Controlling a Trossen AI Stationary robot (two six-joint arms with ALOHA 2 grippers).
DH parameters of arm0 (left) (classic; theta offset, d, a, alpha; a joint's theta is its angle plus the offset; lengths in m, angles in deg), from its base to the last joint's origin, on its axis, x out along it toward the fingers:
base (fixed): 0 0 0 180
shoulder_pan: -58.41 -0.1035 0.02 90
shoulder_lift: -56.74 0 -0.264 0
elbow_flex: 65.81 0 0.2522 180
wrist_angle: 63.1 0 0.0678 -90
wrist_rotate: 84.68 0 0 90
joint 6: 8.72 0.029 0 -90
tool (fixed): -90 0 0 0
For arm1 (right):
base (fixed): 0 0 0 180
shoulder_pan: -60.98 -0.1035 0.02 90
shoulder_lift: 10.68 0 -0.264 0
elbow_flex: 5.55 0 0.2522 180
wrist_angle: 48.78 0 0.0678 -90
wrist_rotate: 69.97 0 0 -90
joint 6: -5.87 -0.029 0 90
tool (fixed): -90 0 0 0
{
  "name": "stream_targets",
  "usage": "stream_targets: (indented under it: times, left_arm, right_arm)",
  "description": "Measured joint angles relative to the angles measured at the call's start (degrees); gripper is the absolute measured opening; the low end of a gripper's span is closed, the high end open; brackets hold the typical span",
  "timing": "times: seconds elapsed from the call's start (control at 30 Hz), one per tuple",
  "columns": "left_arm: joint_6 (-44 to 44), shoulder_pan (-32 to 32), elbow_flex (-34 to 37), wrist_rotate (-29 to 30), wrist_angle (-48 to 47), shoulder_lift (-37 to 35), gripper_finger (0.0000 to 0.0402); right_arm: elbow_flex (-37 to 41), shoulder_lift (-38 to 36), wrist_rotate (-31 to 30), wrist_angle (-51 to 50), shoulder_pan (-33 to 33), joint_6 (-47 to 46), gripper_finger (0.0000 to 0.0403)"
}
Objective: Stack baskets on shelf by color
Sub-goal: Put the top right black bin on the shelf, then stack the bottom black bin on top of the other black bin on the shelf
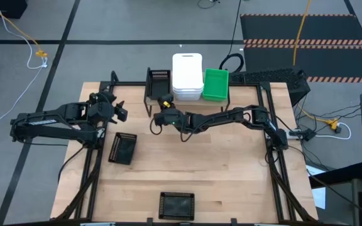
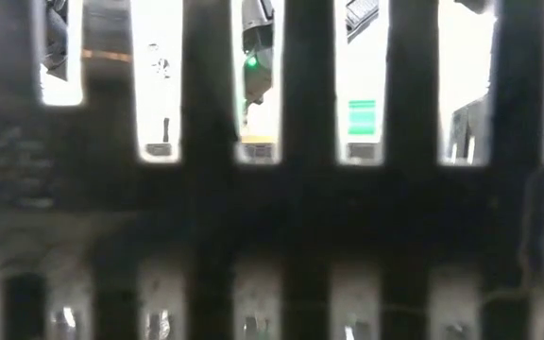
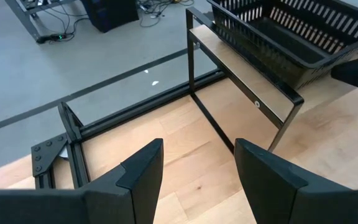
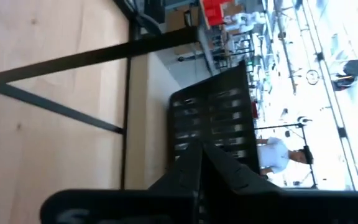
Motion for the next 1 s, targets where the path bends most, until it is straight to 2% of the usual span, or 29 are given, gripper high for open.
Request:
stream_targets:
  times: [0.47, 0.63, 0.87, 1.0]
  left_arm:
    - [0.00, 0.00, 0.00, 0.02, 0.00, -0.01, 0.0200]
    - [0.30, 0.02, 0.00, 0.02, 0.00, -0.02, 0.0200]
    - [1.73, -0.09, 0.00, 1.25, 0.29, -0.02, 0.0200]
    - [2.36, -0.46, 0.00, 2.52, 2.48, -0.07, 0.0200]
  right_arm:
    - [-0.03, 0.00, 0.57, 3.71, 2.57, 1.35, 0.0000]
    - [-0.04, -0.01, 0.52, 3.60, 1.41, 2.07, 0.0000]
    - [0.01, -3.99, 5.52, 0.77, -2.88, 2.88, 0.0000]
    - [0.00, -10.75, 6.47, -5.13, -2.52, 0.11, 0.0000]
